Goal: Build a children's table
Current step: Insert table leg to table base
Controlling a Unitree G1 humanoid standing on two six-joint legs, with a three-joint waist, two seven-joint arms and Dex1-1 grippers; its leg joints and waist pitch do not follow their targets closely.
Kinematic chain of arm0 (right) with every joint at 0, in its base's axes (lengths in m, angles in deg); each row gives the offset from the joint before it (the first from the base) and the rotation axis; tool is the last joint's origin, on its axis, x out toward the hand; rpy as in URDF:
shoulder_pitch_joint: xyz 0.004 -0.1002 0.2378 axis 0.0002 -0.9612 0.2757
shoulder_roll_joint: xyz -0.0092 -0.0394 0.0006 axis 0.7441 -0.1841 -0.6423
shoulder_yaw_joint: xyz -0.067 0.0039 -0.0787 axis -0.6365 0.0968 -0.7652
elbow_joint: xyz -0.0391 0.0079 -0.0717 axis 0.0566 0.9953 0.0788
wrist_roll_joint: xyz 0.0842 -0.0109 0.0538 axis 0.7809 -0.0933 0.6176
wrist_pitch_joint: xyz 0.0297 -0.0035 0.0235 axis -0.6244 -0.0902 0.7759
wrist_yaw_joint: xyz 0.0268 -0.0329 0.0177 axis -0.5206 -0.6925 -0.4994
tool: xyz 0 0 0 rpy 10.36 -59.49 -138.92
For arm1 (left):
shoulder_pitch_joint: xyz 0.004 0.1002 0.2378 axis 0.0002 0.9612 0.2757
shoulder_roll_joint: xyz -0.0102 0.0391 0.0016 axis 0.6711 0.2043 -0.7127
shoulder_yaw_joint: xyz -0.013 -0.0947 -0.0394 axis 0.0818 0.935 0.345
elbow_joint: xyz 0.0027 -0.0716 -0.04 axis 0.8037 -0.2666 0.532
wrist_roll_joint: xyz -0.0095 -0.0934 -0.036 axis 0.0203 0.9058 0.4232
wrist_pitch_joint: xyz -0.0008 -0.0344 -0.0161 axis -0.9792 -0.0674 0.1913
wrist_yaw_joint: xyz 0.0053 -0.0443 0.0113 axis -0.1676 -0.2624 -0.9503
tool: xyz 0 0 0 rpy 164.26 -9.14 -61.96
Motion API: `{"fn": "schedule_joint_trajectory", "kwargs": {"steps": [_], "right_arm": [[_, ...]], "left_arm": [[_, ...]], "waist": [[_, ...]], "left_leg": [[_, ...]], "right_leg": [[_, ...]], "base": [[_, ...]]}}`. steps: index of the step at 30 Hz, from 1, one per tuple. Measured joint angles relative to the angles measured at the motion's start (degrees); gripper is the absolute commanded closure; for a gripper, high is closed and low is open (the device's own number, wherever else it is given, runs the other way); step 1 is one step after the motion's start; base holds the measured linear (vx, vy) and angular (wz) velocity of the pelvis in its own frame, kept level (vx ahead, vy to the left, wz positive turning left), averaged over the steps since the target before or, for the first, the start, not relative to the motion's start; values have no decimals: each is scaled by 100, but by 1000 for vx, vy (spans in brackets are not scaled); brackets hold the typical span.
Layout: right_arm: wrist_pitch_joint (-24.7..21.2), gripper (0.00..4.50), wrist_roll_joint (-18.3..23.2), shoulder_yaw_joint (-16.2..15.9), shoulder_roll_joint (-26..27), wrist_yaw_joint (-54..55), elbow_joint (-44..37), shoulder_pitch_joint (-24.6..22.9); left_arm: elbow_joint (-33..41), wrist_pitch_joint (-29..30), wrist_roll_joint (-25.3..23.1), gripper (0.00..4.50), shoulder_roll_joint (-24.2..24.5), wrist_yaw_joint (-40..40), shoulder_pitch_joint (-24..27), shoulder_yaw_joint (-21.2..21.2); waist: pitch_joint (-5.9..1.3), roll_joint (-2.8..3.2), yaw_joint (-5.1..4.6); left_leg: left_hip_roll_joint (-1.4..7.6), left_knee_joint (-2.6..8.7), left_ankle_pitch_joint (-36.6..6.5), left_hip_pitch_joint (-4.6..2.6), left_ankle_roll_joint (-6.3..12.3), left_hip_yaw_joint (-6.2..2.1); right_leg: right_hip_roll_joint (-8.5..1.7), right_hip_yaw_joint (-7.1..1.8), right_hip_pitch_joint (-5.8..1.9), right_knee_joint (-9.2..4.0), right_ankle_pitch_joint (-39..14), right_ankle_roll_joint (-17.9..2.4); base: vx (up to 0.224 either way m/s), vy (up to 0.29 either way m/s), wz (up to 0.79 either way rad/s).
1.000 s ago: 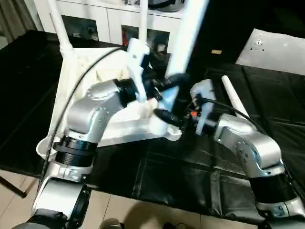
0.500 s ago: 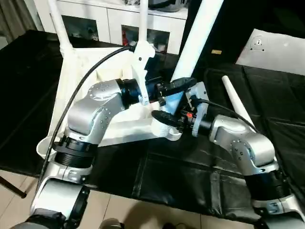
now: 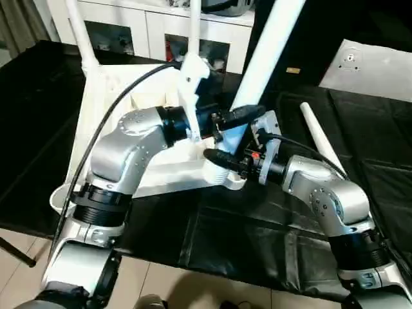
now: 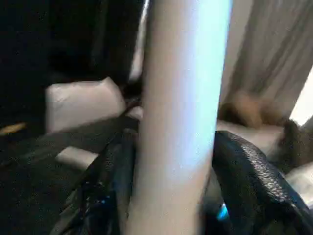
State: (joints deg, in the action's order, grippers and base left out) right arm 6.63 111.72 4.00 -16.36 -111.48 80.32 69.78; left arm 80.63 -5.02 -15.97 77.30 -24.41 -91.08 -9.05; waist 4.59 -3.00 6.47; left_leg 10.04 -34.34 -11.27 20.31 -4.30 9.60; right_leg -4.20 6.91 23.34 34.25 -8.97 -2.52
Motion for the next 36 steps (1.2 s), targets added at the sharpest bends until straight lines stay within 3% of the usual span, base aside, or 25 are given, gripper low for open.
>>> {"fn": "schedule_joint_trajectory", "kwargs": {"steps": [8, 12, 18, 22, 27, 32, 36], "right_arm": [[138, 259, 0, 178, 139, 96, -22, -18], [135, 259, -3, 246, 261, 385, 21, -96], [364, 259, -135, 630, 270, 855, 18, -175], [481, 259, -339, 706, 169, 1104, 4, -534], [581, 259, -597, 664, -6, 1268, -156, -747], [588, 259, -642, 664, -3, 1310, -218, -775], [586, 259, -654, 657, -4, 1331, -307, -863]], "left_arm": [[318, 588, 1312, 114, -761, 648, 12, 782], [594, 373, 1402, 100, -919, 717, 14, 809], [695, -145, 256, 100, -169, 912, 454, 493], [631, -246, -360, 100, 557, 902, 861, 142], [270, -623, -1326, 100, 1482, 384, 1226, -748], [-258, -830, -1769, 100, 1674, -185, 1312, -1393], [-773, -920, -1984, 100, 1694, -334, 1190, -1590]], "waist": [[0, 0, -1], [0, 0, -3], [-7, 12, -43], [-8, 17, -65], [-8, 21, -102], [-9, 25, -137], [-18, 46, -142]], "left_leg": [[1, -20, -1, -1, 3, -1], [0, -23, 1, -1, 5, -1], [1, -20, 2, -6, 1, -3], [0, -17, 0, -14, 2, -6], [0, -16, -1, -25, 2, -7], [-1, -19, 1, -28, 1, -7], [-1, -19, 0, -28, 1, -7]], "right_leg": [[-1, 0, 0, 13, 1, -1], [-2, 0, -3, 11, 2, 2], [0, 0, -3, 10, 6, 10], [0, 0, -3, 8, 6, 11], [0, 0, -4, 8, 6, 11], [0, -2, -9, 9, 7, 9], [0, -2, -20, 9, 7, 9]], "base": [[0, 0, 0], [0, 0, 0], [0, 0, 0], [0, 0, 0], [0, 0, 0], [0, 0, 0], [0, 0, 0]]}}
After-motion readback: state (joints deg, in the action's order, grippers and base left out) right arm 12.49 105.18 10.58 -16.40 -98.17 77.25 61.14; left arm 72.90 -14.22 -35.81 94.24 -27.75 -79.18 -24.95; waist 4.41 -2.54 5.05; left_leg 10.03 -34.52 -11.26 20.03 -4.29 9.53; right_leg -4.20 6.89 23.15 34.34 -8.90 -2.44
